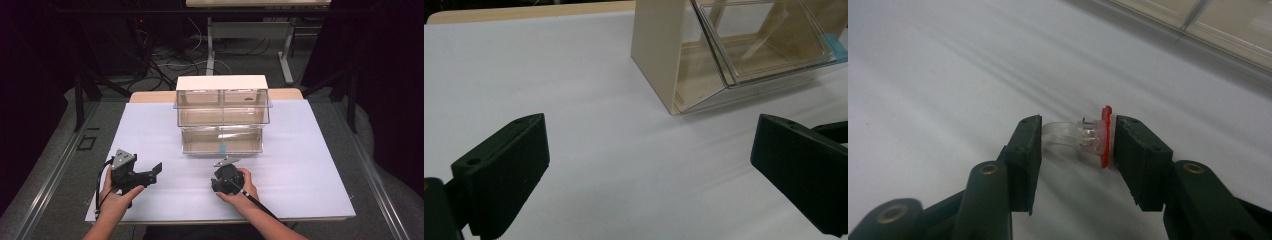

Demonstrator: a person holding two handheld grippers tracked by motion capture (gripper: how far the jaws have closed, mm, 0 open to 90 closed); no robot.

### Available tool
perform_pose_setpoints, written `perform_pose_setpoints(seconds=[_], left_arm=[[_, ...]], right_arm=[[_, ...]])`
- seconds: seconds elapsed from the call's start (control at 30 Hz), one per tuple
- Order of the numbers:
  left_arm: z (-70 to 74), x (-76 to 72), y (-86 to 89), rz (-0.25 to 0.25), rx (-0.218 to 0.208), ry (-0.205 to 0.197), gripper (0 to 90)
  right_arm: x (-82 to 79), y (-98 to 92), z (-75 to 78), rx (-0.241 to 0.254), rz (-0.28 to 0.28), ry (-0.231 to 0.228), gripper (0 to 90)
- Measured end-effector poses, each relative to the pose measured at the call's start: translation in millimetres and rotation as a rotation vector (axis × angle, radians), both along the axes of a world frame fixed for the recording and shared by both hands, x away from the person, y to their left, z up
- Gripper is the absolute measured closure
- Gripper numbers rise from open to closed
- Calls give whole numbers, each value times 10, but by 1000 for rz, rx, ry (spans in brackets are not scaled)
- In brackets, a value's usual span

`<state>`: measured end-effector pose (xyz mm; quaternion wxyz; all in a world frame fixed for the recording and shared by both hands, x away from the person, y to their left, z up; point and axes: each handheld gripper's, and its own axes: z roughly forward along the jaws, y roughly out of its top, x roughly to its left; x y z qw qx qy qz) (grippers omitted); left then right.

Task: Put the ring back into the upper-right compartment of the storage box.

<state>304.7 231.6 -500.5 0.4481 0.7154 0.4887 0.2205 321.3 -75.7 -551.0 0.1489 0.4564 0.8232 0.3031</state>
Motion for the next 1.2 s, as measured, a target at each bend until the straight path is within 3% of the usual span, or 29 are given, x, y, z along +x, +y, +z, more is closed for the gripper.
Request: perform_pose_setpoints(seconds=[0.53,0.57,0.7,0.73,0.93,0.97,1.0,1.2], left_arm=[[-2,2,-2,-1,1,1,27],[-2,1,-2,0,1,1,27],[-1,2,0,0,2,0,27],[-1,2,1,-1,1,1,27],[-1,1,0,-1,2,0,27],[-1,1,1,-1,2,1,27],[-1,2,1,-1,2,1,27],[1,0,2,-1,2,0,27]], right_arm=[[9,-12,-8,-3,-6,-19,590],[3,-43,77,-92,15,60,590],[9,-48,80,-86,26,67,591],[8,-24,4,-2,-5,-14,591],[6,-36,21,20,-15,-17,591],[10,-44,25,20,-14,-21,591],[-1,-54,71,-12,-8,39,591],[3,-81,99,-32,3,34,591]])
